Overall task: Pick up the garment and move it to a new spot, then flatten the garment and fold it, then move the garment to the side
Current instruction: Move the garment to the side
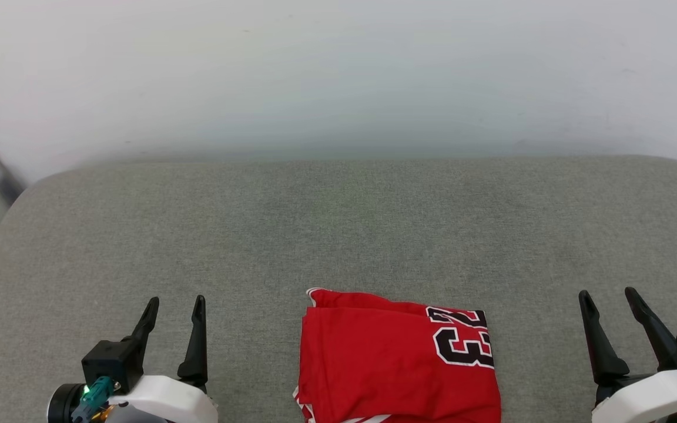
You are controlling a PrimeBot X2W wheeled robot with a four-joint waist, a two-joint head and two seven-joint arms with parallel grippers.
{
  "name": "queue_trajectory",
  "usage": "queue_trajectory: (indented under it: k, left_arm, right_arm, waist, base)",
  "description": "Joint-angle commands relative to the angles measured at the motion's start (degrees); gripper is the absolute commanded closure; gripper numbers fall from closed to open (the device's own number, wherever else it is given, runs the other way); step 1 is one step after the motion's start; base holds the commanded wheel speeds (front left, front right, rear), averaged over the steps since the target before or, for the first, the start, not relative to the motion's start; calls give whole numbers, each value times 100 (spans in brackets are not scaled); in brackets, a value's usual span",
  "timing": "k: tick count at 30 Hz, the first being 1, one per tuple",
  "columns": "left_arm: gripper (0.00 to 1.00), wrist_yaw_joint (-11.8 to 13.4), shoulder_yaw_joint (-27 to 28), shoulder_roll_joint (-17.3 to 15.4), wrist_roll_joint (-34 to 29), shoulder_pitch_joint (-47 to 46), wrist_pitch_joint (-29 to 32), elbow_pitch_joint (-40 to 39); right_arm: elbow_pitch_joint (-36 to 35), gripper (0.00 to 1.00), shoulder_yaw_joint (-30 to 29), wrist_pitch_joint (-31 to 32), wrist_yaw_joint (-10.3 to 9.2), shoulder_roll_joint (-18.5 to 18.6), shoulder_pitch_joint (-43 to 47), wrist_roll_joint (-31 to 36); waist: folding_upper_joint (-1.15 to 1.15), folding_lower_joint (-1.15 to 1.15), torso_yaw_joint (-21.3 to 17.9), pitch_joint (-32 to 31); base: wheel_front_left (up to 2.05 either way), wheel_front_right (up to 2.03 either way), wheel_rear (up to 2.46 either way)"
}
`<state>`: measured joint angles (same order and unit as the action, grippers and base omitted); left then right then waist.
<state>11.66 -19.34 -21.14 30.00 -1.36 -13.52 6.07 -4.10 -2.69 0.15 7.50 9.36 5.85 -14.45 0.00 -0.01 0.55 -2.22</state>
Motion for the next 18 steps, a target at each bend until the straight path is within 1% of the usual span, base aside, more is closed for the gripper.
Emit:
queue_trajectory:
  k: [1, 6, 9, 11, 16, 18]
  left_arm:
    - [0, 18, -2, -15, -16, 48, -7, 11]
    - [0, 36, 8, -25, -1, 24, -21, 15]
    - [0, 38, 27, -30, 18, -1, -35, 2]
    - [0, 48, 45, -14, 21, -48, -43, -11]
    - [0, 47, 62, 62, -3, -121, -92, -50]
    - [0, 44, 69, 86, -27, -152, -104, -62]
  right_arm:
    - [-26, 0, 5, 20, -2, -12, 35, 19]
    - [-18, 0, -82, 138, -2, -19, -33, -72]
    - [212, 0, -326, 512, -2, 15, -100, -396]
    - [433, 0, -534, 1021, -2, 96, -175, -748]
    - [1055, 0, -1131, 2698, -2, 399, -378, -1439]
    - [1298, 0, -1377, 3411, -2, 458, -478, -1687]
  waist:
    - [0, 1, -4, 3]
    - [0, 1, -38, 36]
    - [0, 1, -52, 84]
    - [0, 1, -39, 114]
    - [0, 1, 50, 186]
    - [0, 1, 112, 209]
  base:
    - [0, 0, 0]
    - [0, 0, 0]
    - [0, 0, 0]
    - [0, 0, 0]
    - [0, 0, 0]
    - [0, 0, 0]
